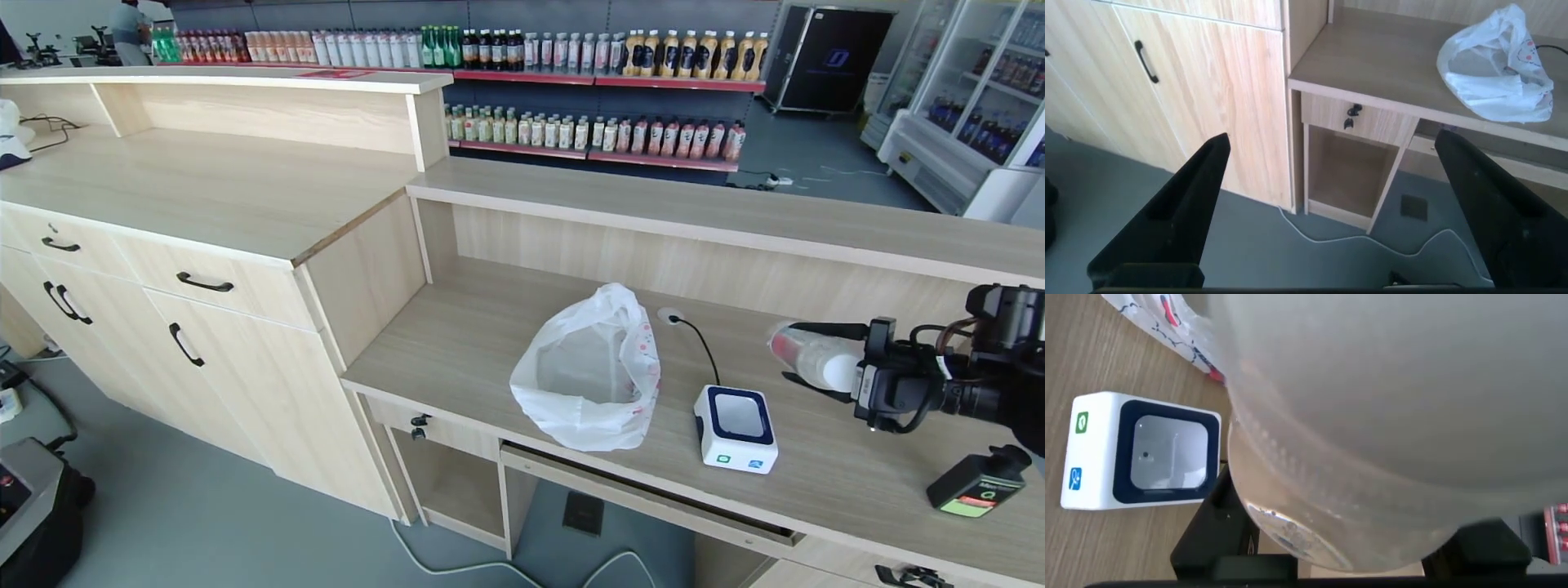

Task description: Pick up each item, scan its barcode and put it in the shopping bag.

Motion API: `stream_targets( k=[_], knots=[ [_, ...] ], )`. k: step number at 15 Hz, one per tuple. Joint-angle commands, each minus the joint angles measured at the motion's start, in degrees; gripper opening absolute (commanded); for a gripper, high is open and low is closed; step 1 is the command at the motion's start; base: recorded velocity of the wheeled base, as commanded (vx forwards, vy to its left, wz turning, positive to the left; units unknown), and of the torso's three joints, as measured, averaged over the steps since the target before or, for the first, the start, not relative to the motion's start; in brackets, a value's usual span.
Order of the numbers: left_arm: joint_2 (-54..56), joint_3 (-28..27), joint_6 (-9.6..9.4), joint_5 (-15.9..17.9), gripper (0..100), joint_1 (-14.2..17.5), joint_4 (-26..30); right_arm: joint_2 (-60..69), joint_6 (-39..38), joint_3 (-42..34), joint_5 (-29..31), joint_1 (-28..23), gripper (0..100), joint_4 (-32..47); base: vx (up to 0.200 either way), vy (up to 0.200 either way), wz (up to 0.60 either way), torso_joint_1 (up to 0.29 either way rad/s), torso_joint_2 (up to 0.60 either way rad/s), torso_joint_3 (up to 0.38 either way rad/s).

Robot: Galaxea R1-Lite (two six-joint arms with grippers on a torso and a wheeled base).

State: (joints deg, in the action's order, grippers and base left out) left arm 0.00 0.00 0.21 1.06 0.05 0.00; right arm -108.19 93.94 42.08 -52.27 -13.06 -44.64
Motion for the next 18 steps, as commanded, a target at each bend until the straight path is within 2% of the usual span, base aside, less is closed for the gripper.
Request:
stream_targets(
  k=[1, 13, 18],
  knots=[
    [0.0, 0.0, -0.03, 0.0, 100, 0.0, 0.0, -2.1, 0.1, -0.1, -0.4, 0.3, 0, -1.1, 0.0, 0.0, 0.0, 0.0, 0.0, 0.0],
    [-0.1, 0.0, 0.06, 0.0, 100, 0.0, 0.0, -3.8, 6.3, -3.8, 0.0, 0.3, 0, -1.1, 0.0, 0.0, 0.0, 0.0, 0.0, 0.0],
    [-0.1, 0.0, 0.06, 0.0, 100, 0.0, 0.0, -4.9, 11.7, -4.7, -0.3, -0.9, 0, -1.0, 0.0, 0.0, 0.0, 0.0, 0.0, 0.0]
  ],
)
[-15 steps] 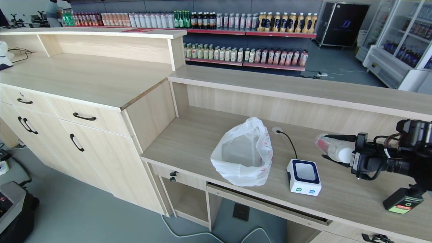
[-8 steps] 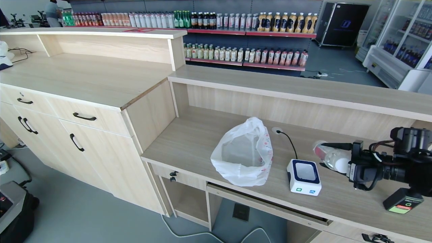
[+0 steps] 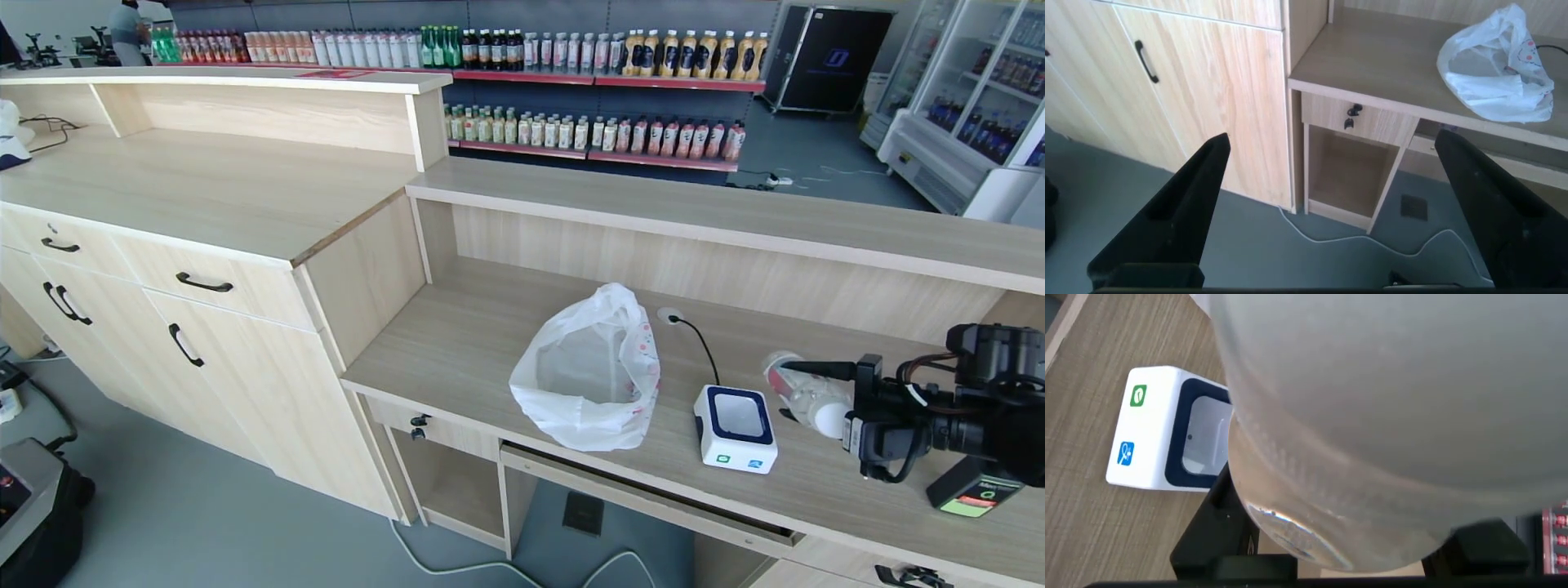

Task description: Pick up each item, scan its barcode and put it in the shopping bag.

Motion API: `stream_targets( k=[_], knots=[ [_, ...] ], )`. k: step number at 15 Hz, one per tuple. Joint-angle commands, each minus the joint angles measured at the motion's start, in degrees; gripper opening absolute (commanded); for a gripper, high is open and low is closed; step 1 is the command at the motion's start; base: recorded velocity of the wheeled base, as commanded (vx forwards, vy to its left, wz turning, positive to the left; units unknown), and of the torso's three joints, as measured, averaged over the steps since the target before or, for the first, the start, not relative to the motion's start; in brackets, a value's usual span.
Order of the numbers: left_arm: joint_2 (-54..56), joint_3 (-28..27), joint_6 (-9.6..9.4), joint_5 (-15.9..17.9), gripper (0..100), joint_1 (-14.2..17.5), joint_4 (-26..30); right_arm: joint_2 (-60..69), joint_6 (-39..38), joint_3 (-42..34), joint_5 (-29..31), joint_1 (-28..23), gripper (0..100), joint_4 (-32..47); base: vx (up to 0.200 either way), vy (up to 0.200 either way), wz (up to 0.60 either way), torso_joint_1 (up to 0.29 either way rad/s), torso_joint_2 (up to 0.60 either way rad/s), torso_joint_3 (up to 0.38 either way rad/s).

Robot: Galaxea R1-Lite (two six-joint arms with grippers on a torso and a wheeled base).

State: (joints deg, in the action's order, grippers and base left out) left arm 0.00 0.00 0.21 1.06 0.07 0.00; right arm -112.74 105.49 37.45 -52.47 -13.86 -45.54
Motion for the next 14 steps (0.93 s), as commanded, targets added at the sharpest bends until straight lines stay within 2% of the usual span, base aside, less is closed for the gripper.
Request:
stream_targets(
  k=[1, 14],
  knots=[
    [-0.1, 0.0, -0.03, 0.0, 100, 0.0, 0.0, -0.6, 0.2, -0.1, -0.2, -0.1, 0, -0.2, 0.0, 0.0, 0.0, 0.0, 0.0, 0.0],
    [-0.1, 0.0, 0.06, 0.0, 100, 0.0, 0.0, -5.0, 0.5, 0.0, -1.1, 0.2, 0, -3.1, 0.0, 0.0, 0.0, 0.0, 0.0, 0.0]
  ],
)
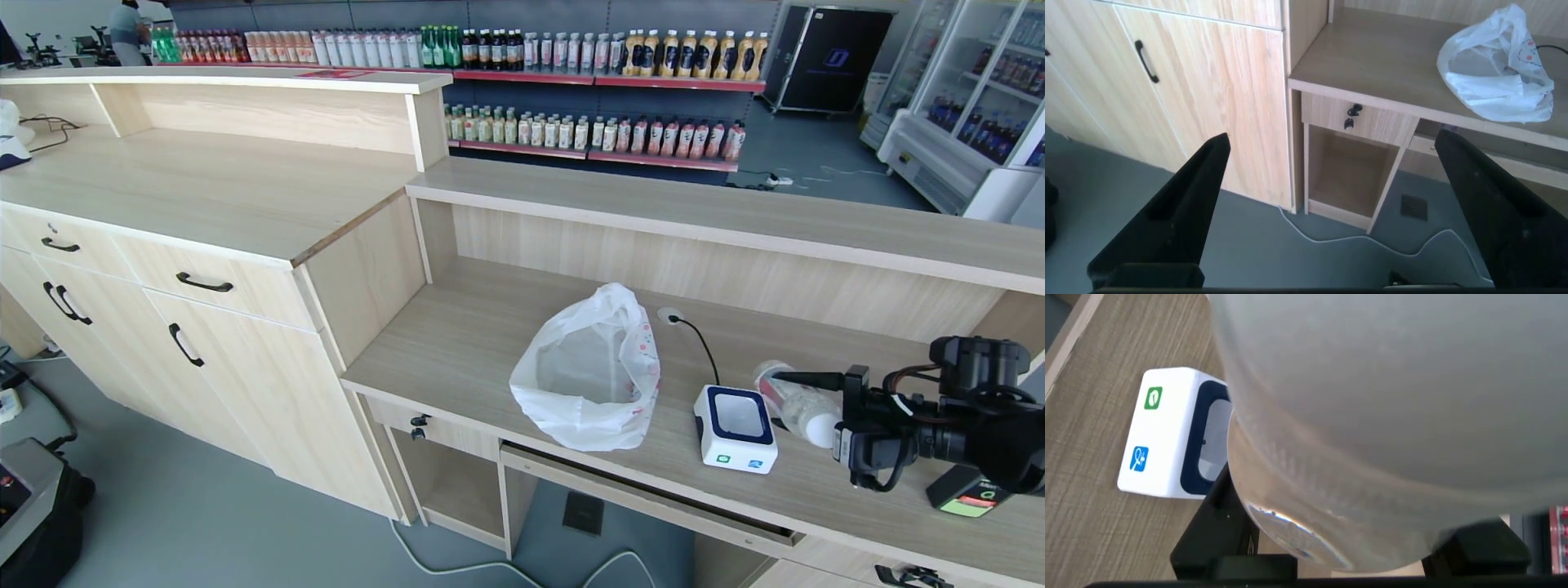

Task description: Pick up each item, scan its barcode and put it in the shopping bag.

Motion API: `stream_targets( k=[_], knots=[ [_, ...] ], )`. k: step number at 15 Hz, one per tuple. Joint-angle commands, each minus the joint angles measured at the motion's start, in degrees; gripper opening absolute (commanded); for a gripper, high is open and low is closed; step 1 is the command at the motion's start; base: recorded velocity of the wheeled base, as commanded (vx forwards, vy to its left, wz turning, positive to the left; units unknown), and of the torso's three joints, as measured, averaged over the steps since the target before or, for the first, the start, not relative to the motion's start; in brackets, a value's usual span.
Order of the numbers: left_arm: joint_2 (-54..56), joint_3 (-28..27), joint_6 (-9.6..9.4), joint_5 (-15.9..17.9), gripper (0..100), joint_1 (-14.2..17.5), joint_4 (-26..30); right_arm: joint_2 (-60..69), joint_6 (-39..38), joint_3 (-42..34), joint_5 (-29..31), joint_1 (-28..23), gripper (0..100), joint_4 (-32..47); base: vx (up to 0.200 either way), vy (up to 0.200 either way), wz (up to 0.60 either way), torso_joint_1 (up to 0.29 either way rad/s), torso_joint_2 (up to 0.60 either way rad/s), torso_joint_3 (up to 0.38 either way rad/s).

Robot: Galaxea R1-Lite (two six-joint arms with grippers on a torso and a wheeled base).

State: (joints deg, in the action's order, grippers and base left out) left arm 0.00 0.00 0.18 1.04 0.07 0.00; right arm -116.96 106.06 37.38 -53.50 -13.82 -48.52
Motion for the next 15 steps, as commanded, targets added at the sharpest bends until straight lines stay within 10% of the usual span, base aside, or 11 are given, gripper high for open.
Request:
stream_targets(
  k=[1, 15],
  knots=[
    [-0.1, 0.0, -0.01, 0.0, 100, 0.0, 0.0, -1.1, -0.1, 0.2, 0.0, 0.2, 0, -0.2, 0.0, 0.0, 0.0, 0.0, 0.0, 0.0],
    [0.0, 0.0, -0.01, 0.0, 100, 0.0, 0.0, -7.8, -6.9, 2.2, 0.1, 4.9, 0, -10.3, 0.0, 0.0, 0.0, 0.0, 0.0, 0.0]
  ],
)
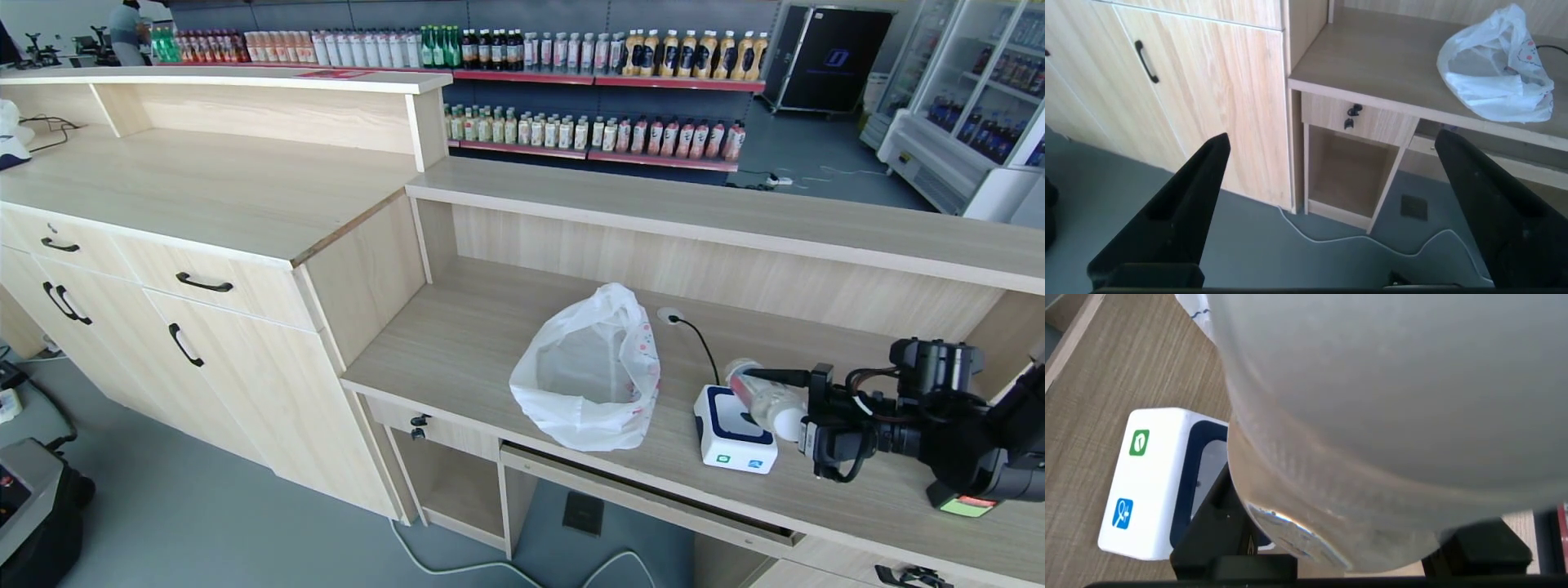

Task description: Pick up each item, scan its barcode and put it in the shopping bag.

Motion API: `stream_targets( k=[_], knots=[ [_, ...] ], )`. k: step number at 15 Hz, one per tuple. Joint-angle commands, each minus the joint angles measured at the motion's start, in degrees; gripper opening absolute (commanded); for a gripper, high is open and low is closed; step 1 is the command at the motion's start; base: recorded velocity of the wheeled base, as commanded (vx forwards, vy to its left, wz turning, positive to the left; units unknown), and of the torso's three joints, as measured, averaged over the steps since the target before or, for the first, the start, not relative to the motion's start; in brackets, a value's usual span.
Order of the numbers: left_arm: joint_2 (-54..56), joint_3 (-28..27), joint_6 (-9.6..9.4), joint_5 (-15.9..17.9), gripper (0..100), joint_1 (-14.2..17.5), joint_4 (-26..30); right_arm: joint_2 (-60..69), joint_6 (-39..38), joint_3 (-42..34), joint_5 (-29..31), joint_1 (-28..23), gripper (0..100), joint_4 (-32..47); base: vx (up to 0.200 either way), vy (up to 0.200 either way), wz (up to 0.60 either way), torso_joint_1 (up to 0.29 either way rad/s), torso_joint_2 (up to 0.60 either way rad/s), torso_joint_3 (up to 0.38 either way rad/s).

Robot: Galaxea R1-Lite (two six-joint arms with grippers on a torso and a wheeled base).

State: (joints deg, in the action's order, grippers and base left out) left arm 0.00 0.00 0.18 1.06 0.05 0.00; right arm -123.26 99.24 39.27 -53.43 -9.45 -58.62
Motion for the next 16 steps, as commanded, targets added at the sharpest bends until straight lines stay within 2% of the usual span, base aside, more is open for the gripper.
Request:
stream_targets(
  k=[1, 16],
  knots=[
    [-0.1, 0.0, -0.01, 0.0, 100, 0.0, 0.0, -1.8, -0.4, 0.5, 0.0, 0.7, 0, -0.8, 0.0, 0.0, 0.0, 0.0, 0.0, 0.0],
    [-0.1, 0.0, -0.01, 0.0, 100, 0.0, 0.0, -4.9, -1.2, 4.0, 0.1, 0.8, 0, -1.8, 0.0, 0.0, 0.0, 0.0, 0.0, 0.0]
  ],
)
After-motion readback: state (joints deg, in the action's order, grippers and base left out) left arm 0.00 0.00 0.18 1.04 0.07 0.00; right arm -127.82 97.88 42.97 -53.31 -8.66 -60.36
